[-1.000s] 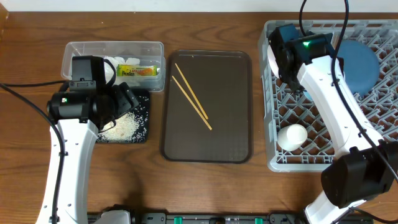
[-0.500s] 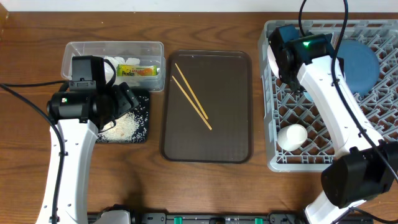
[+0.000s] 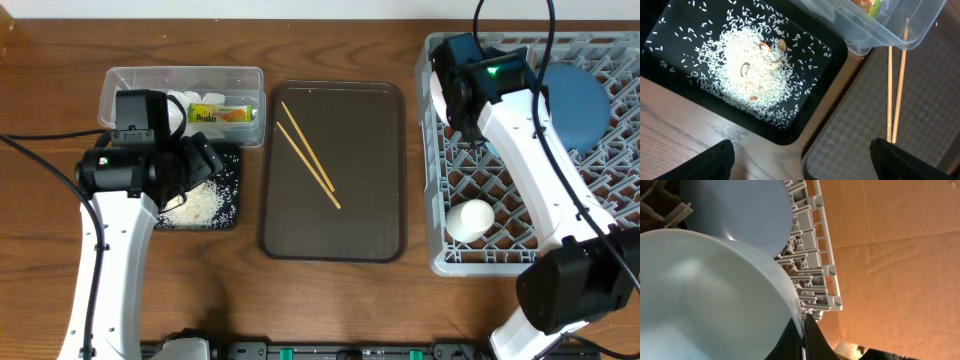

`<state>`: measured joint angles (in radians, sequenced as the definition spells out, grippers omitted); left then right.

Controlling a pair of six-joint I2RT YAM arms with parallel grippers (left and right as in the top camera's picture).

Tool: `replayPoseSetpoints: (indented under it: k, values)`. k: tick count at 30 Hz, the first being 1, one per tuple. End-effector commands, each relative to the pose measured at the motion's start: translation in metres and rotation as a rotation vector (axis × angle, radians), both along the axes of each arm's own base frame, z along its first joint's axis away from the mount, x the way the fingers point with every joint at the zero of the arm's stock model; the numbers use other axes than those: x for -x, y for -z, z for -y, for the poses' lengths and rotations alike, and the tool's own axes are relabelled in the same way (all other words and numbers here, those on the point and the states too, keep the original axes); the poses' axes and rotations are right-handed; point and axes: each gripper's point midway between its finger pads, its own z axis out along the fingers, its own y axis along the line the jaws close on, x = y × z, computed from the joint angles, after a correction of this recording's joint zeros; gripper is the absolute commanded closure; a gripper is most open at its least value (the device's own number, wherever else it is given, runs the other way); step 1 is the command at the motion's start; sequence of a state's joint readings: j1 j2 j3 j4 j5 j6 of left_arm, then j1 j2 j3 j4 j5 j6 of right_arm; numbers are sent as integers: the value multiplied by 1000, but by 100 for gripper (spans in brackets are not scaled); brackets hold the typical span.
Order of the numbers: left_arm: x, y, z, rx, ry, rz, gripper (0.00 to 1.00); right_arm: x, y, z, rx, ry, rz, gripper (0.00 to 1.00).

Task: Sort waste into correct bins and load items into the dishwasher rack
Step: 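Carry the light-blue bowl with the right gripper into the rack's middle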

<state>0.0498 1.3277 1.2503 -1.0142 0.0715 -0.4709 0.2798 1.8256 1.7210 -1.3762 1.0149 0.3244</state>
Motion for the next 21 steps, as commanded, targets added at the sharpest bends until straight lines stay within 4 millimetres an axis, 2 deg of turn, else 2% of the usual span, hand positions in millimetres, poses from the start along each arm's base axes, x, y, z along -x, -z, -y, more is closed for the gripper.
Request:
replayPoseSetpoints:
  k: [1, 9, 15, 21]
  values:
    - [-1, 0, -3, -12, -5, -4, 11, -5, 4, 1, 64, -43, -81, 99]
    - [-1, 0, -3, -12, -5, -4, 11, -22, 32, -2, 206, -75, -206, 99]
    - [-1, 0, -3, -12, -5, -4, 11, -30, 59, -21, 227, -120, -266, 99]
    - [-1, 0, -3, -12, -5, -4, 11, -32, 72, -45, 242, -178, -295, 99]
